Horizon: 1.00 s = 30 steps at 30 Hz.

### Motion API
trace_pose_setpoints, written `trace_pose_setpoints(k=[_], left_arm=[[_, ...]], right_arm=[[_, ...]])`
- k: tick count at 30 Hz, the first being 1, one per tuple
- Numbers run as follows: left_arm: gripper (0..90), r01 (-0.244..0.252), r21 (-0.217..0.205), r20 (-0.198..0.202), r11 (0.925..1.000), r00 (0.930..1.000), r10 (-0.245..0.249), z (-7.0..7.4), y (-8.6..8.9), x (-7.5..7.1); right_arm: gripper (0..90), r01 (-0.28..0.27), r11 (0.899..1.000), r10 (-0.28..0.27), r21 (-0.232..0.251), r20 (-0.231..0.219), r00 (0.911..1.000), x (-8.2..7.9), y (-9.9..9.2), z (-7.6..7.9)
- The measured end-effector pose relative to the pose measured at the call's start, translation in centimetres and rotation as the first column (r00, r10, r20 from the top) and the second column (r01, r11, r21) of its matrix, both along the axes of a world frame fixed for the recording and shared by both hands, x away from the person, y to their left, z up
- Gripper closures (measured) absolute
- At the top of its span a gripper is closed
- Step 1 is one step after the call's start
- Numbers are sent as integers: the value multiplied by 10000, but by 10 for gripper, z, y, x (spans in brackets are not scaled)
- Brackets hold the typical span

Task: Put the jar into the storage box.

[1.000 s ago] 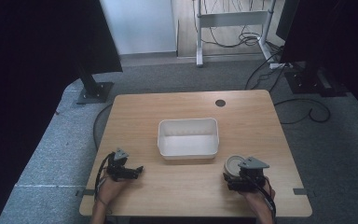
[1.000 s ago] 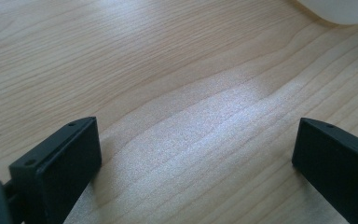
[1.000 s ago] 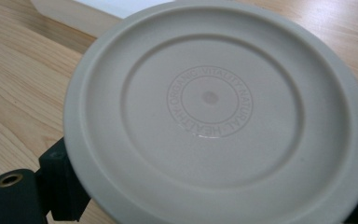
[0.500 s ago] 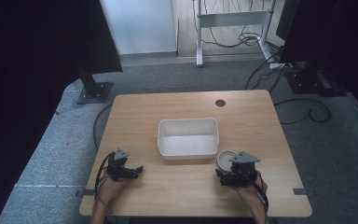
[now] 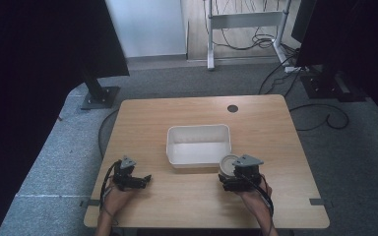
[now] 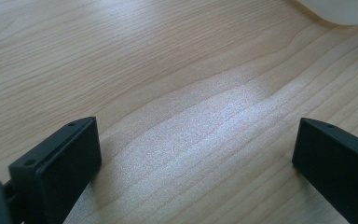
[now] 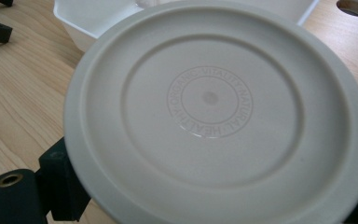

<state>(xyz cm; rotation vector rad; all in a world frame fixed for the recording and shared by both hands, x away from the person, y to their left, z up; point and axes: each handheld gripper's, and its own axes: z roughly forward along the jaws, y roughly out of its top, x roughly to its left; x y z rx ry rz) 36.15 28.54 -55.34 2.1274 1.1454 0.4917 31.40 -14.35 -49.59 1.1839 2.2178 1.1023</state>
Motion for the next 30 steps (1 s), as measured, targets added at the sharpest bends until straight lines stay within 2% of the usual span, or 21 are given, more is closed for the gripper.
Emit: trace_pose_setpoints(k=[23, 30], left_arm=[[8, 21, 7, -4, 10000, 10000, -21, 0, 0, 0], [7, 14, -6, -11, 10000, 10000, -14, 0, 0, 0]], right_arm=[[93, -635, 9979, 633, 124, 176, 9978, 24, 40, 16], [94, -672, 9977, 670, 86, 242, 9975, 33, 49, 20]])
